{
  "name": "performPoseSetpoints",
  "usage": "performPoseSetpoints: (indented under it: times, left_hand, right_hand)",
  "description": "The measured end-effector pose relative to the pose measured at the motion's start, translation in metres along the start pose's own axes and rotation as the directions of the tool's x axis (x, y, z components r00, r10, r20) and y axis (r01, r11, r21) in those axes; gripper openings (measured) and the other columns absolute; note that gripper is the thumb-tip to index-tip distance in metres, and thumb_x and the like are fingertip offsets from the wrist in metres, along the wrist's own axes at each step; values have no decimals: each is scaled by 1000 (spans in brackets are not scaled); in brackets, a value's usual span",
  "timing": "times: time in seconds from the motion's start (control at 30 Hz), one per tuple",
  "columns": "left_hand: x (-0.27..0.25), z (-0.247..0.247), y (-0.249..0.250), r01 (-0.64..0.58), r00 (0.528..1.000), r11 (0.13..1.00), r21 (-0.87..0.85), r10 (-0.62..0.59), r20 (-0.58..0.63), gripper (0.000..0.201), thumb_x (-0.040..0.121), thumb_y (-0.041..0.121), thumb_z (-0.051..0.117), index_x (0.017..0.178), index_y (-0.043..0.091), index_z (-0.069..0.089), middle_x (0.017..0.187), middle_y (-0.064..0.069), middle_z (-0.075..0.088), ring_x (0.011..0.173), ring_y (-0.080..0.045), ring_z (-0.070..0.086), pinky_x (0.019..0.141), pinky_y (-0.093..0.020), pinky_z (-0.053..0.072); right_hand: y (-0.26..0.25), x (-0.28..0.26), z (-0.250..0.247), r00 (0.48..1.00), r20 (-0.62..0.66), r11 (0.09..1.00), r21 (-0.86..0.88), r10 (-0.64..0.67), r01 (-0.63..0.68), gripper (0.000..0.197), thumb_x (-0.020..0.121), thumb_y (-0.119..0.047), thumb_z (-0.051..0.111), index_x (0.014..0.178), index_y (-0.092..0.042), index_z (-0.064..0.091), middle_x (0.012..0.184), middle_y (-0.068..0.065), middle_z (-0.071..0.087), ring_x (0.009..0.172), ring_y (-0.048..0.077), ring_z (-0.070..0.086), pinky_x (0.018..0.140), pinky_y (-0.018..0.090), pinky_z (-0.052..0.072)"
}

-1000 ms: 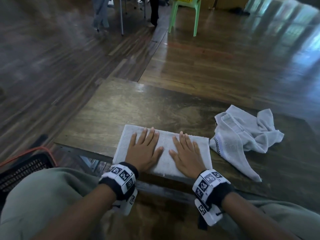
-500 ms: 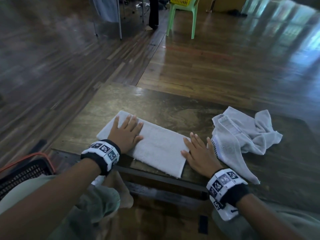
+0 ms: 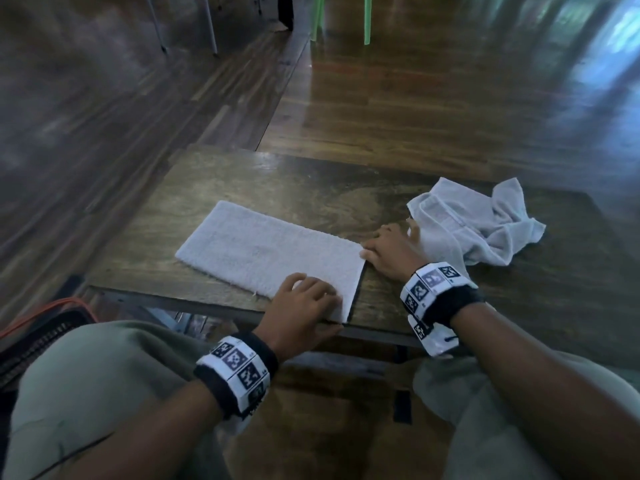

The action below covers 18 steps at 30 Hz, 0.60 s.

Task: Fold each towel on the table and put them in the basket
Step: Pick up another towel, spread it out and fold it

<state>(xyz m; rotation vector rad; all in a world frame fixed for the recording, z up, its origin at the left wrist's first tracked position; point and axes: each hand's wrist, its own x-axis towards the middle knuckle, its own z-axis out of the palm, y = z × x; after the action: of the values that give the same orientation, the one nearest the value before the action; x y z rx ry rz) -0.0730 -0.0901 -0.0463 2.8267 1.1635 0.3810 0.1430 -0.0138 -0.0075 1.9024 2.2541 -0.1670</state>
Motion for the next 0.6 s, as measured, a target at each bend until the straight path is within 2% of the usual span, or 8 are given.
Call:
performPoseSetpoints:
  times: [0.17, 0.37, 0.5, 0.6]
  left_hand:
    - [-3, 9, 3, -8, 998, 999, 38, 11, -61, 36, 72, 50, 69, 99, 25, 67, 102, 7, 65, 96, -15, 60, 87, -36, 45]
    - [-3, 11, 5, -52, 991, 994, 93, 63, -121, 26, 74, 43, 71, 93, 26, 67, 92, 7, 65, 89, -15, 61, 87, -36, 42]
    - [-3, 9, 10, -85, 986, 992, 93, 97, -135, 16, 79, 40, 65, 88, 27, 68, 86, 9, 64, 85, -13, 60, 89, -34, 36]
    - [-1, 7, 17, -122, 983, 990, 69, 130, -127, 12, 80, 37, 64, 88, 29, 68, 87, 10, 65, 86, -11, 60, 91, -33, 34]
  right_hand:
    - [2, 1, 3, 999, -44, 999, 32, -6, 7, 32, 95, -42, 39, 111, -33, 65, 125, 1, 55, 130, 20, 32, 110, 50, 5]
    - [1, 3, 7, 995, -98, 993, 115, -3, 15, 25, 91, -40, 49, 106, -27, 65, 120, -2, 55, 125, 19, 37, 110, 48, 8]
    - [4, -1, 7, 986, -161, 966, 257, 49, -6, 14, 86, -41, 53, 90, -28, 59, 101, -9, 58, 109, 15, 45, 97, 40, 22]
    - [15, -9, 2, 987, -124, 898, 439, 104, -40, 12, 85, -37, 55, 82, -25, 56, 84, -9, 61, 90, 14, 54, 88, 36, 27]
